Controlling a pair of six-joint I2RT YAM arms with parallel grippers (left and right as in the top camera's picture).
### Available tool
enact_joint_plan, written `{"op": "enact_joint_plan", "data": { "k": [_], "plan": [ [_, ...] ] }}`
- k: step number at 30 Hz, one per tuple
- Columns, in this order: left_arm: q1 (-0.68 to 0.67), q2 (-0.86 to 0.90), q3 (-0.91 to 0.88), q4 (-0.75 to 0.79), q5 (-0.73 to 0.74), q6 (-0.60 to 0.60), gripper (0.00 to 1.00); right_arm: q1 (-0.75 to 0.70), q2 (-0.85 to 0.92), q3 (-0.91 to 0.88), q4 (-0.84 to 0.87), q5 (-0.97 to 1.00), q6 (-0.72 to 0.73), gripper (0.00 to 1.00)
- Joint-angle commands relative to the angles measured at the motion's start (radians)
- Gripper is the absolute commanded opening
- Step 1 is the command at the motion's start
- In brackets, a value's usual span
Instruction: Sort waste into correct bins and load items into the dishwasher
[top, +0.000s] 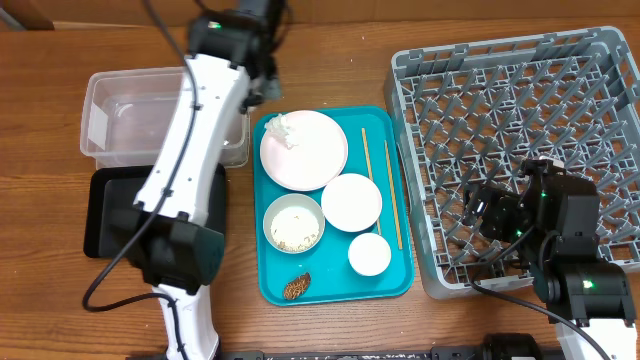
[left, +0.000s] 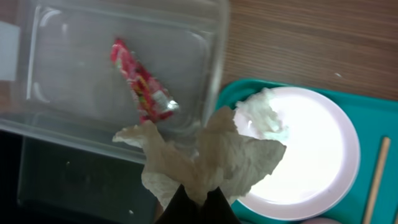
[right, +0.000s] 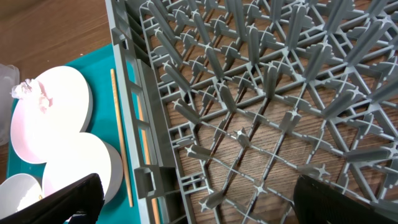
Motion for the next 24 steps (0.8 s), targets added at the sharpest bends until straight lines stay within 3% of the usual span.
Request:
{"op": "enact_joint_plan", "data": {
  "k": [1,7,8,9,11,14,24],
  "plan": [
    [0.093,-0.015,0.007,-0.026,0.027,-0.030,0.04,-0.004,-0.009,0.026,0.003,0.009,-0.007,1.00],
    [0.180,-0.015,-0.017,-0.026,0.043,-0.048,0.05,-0.004,-0.009,0.026,0.002,0.009,-0.007,1.00],
    [0.190,-0.015,-0.021,-0.026,0.051,-0.048,0.10,-0.004,-0.009,0.026,0.002,0.009,-0.007,1.00],
    [0.199,-0.015,-0.027,-0.026,0.067,-0.048,0.28,-0.004,-0.009,0.026,0.003,0.009,-0.007,1.00],
    [0.212,-0.015,-0.032,-0.027,0.107,-0.048,0.51,-0.004,-0.009,0.026,0.003,0.009,-0.007,1.00],
    [0.210,-0.016,-0.031,-0.017,0.172,-0.047,0.61,-0.004,-0.009,0.026,0.003,0.009,-0.007,1.00],
    [0.039,-0.012,-0.032,0.084,0.216,-0.036,0.68,-0.004,-0.009,0.026,0.003,0.009,-0.006,1.00]
  ]
}}
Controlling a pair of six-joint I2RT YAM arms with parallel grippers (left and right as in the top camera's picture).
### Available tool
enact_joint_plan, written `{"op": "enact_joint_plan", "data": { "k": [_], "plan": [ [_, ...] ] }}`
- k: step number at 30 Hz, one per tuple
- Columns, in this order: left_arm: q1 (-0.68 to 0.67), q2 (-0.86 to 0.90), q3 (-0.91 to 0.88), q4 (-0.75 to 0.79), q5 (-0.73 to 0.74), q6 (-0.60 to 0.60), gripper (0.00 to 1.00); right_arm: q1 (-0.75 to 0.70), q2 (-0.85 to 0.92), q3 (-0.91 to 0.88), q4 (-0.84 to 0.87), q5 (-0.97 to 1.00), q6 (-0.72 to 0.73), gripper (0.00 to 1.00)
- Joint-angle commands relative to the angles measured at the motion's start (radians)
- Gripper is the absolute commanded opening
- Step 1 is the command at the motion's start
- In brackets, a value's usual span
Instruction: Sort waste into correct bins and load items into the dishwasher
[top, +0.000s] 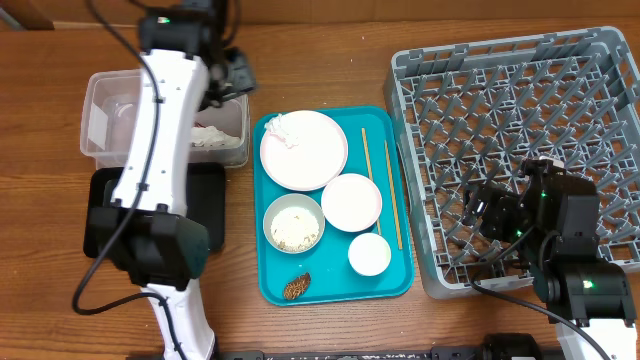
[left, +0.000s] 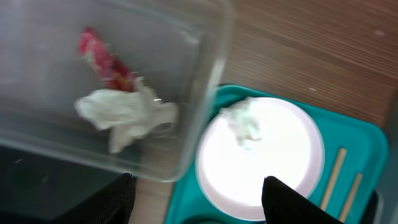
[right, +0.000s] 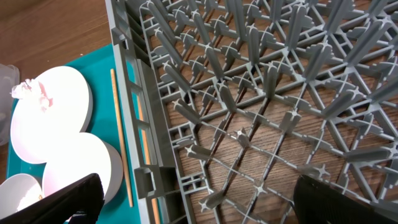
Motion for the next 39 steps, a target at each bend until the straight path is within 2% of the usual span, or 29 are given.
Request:
{"op": "enact_joint_plan", "data": {
  "k": [1,6,10,18,29,33,36,37,38,39],
  "plan": [
    [-0.118,0.000,-0.006,0.049,0.003,0.008,0.70,-0.004,-0.009,0.026,0.003,0.009,-0.006,1.00],
    [-0.219,0.061,-0.006,0.069,-0.114,-0.029,0.76,-0.004,-0.009,0.026,0.003,0.009,-0.006,1.00],
    [-0.249,0.143,-0.006,0.070,-0.120,-0.071,0.79,-0.004,-0.009,0.026,0.003,0.009,-0.006,1.00],
    [-0.249,0.310,-0.006,0.081,-0.120,-0.089,0.79,-0.004,-0.009,0.026,0.002,0.009,-0.006,1.00],
    [-0.248,0.417,-0.006,0.091,-0.174,-0.089,0.76,-0.004,-0.009,0.026,-0.005,0.009,-0.006,1.00],
    [-0.248,0.417,-0.006,0.096,-0.181,-0.089,0.63,-0.004,-0.009,0.026,-0.005,0.009,-0.006,1.00],
    [-0.248,0.420,-0.006,0.095,-0.181,-0.089,0.44,-0.004,-0.009,0.026,-0.005,0.009,-0.006,1.00],
    [-0.248,0.421,-0.009,0.096,-0.181,-0.089,0.33,-0.004,-0.009,0.026,-0.005,0.009,-0.006,1.00],
    [-0.248,0.421,-0.012,0.096,-0.182,-0.089,0.27,-0.004,-0.009,0.026,-0.005,0.009,-0.006,1.00],
    [-0.248,0.421,-0.018,0.096,-0.183,-0.089,0.16,-0.004,-0.009,0.026,-0.005,0.009,-0.006,1.00]
  ]
}}
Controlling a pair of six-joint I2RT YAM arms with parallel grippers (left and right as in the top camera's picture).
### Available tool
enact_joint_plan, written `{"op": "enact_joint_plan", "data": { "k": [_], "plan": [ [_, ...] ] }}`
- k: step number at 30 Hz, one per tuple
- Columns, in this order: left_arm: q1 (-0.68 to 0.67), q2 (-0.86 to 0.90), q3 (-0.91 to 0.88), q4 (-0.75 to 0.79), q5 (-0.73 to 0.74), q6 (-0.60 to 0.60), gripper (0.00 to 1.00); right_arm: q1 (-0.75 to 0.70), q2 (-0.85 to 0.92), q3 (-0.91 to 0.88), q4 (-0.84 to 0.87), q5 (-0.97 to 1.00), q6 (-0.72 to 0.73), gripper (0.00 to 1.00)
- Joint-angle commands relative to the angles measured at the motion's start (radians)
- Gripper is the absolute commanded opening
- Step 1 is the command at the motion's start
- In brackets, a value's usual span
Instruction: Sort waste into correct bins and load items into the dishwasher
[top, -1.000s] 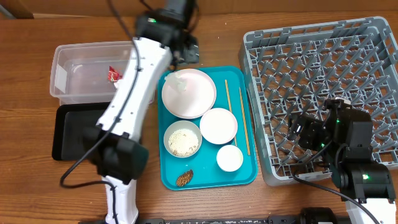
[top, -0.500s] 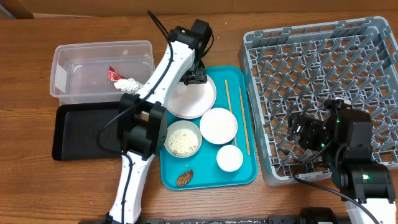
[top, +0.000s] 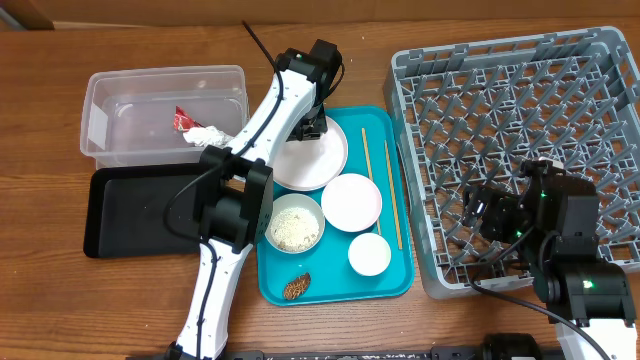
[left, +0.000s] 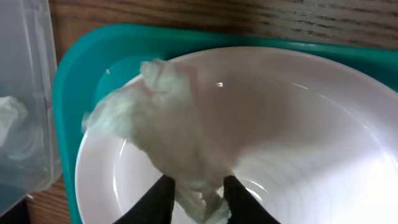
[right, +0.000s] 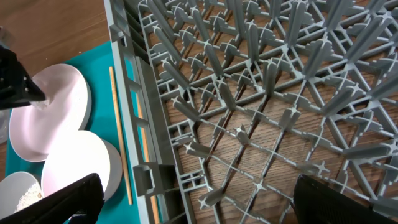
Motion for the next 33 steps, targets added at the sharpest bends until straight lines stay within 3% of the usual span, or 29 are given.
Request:
{"op": "enact_joint_plan", "data": {
  "k": [1,3,7,11,18,22,33],
  "plan": [
    [0.005,0.019,-0.016,0.000,-0.024,-0.006,0.13,-0.004,-0.009,0.026,0.003,0.009,-0.006,1.00],
    [0.005,0.019,-0.019,-0.001,-0.024,-0.006,0.04,-0.004,-0.009,0.026,0.003,0.009,-0.006,1.00],
    [0.005,0.018,-0.016,-0.022,-0.011,-0.006,0.04,-0.004,-0.009,0.026,0.003,0.009,-0.006,1.00],
    [0.005,0.012,0.161,-0.163,0.127,0.029,0.04,-0.004,-0.009,0.026,0.003,0.009,-0.006,1.00],
    [0.008,-0.039,0.446,-0.329,0.071,0.047,0.04,-0.004,-0.009,0.026,0.002,0.009,-0.006,1.00],
    [0.024,-0.084,0.472,-0.389,-0.005,0.064,0.04,-0.004,-0.009,0.026,0.002,0.009,-0.007,1.00],
    [0.124,-0.119,0.472,-0.389,0.130,0.163,0.04,-0.004,-0.009,0.026,-0.007,0.009,-0.007,1.00]
  ]
}}
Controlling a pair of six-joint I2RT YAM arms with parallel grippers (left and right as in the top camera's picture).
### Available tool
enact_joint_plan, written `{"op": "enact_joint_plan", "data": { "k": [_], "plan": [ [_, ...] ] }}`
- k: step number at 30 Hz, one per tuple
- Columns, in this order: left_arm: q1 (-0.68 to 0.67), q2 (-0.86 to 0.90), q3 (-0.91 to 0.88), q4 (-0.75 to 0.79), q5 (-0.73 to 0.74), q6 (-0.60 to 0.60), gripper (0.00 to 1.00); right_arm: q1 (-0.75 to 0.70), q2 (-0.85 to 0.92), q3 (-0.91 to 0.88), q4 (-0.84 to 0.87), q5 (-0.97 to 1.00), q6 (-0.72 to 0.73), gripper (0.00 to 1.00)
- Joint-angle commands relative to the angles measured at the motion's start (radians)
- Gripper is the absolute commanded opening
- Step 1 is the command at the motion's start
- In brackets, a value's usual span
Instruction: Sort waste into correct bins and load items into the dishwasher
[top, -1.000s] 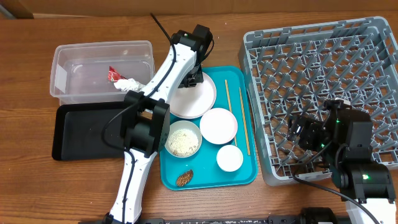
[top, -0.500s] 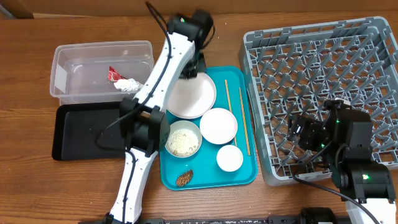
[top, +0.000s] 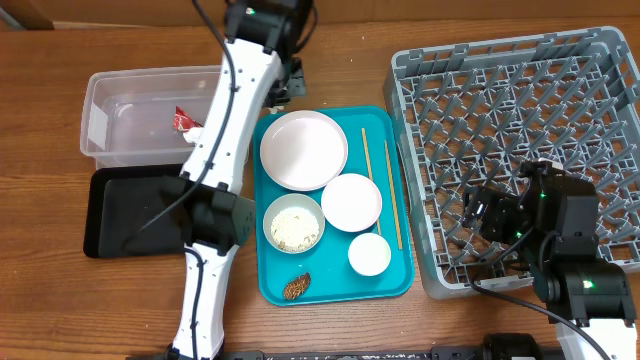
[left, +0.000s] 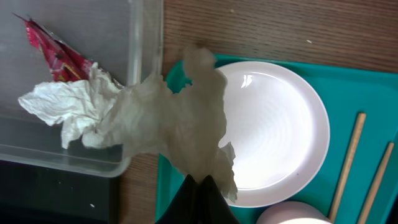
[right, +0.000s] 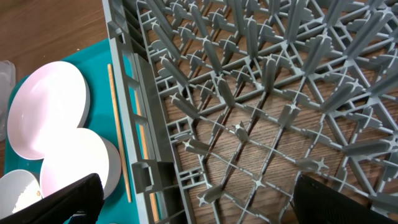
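My left gripper (left: 199, 186) is shut on a crumpled white tissue (left: 180, 118), held above the left edge of the teal tray (top: 280, 280), beside the clear bin (left: 149, 62). A red wrapper (left: 56, 53) and another white tissue (left: 62, 106) lie in that bin. The large white plate (top: 303, 150) is bare. My right gripper (right: 205, 202) stands open over the grey dish rack (top: 520, 110) with nothing between its fingers.
The tray also holds a bowl with crumbs (top: 294, 222), an empty bowl (top: 351, 201), a small cup (top: 369, 254), two chopsticks (top: 366, 165) and a brown food scrap (top: 296, 287). A black bin (top: 130, 215) sits in front of the clear one.
My left gripper was down on the plate with its fingers round the tissue. Now it is raised with the tissue in it, near the clear bin's edge. The plate is bare. The right arm is unchanged.
My left gripper held a first tissue over the clear bin's rim. Then it was open and that tissue lay in the bin by the red wrapper. Then it was at the plate round a second tissue, which it now holds beside the bin.
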Motion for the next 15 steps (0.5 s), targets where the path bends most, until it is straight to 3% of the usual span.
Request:
{"op": "enact_joint_plan", "data": {
  "k": [1,15],
  "plan": [
    [0.044,-0.043,0.019,-0.003,0.061,0.077,0.04,-0.004,-0.009,0.026,0.003,0.009,-0.007,1.00],
    [0.171,-0.074,-0.008,-0.003,0.046,0.106,0.04,-0.004,-0.009,0.026,0.003,0.009,-0.007,1.00]
  ]
}}
